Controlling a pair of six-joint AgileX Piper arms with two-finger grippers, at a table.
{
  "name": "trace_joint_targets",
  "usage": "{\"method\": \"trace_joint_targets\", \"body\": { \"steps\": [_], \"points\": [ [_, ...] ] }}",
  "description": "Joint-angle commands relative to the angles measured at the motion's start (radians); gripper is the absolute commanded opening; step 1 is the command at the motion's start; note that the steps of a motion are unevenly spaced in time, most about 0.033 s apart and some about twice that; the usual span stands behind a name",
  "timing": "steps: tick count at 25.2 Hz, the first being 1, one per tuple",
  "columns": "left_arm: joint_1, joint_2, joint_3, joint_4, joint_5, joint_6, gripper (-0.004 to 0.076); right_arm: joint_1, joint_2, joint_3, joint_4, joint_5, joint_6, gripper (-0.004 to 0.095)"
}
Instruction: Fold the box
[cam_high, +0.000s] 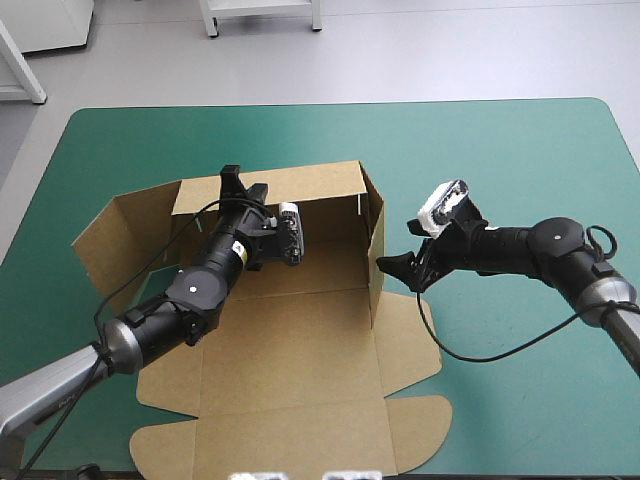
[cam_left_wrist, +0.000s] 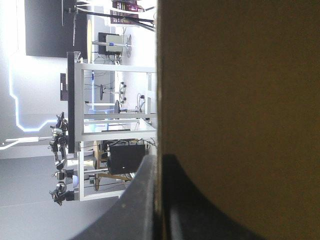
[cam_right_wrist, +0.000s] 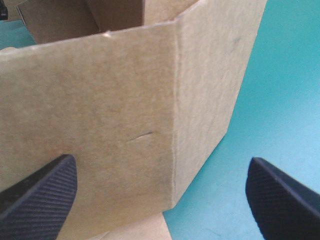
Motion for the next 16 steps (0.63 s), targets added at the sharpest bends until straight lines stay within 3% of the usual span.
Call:
{"method": "trace_joint_targets", "body": {
  "steps": [1, 4, 9, 16],
  "points": [
    [-0.006, -0.033, -0.026, 0.030, 0.043, -0.017, -0.0008, -0.003, 0.002, -0.024, 0.107, 0.007, -0.103, 0.0909],
    [-0.006, -0.033, -0.026, 0.030, 0.047, -0.007, -0.0008, 0.024, 0.037, -0.024, 0.167, 0.024, -0.188, 0.0908],
    [-0.006, -0.033, -0.026, 0.030, 0.050, -0.007, -0.0008, 0.078, 0.082, -0.036, 0.199, -0.038, -0.253, 0.0906],
    [-0.006, -0.033, -0.026, 0.030, 0.050, -0.007, -0.0008, 0.089, 0.108, -0.038, 0.372, -0.043, -0.351, 0.0905]
  ]
}}
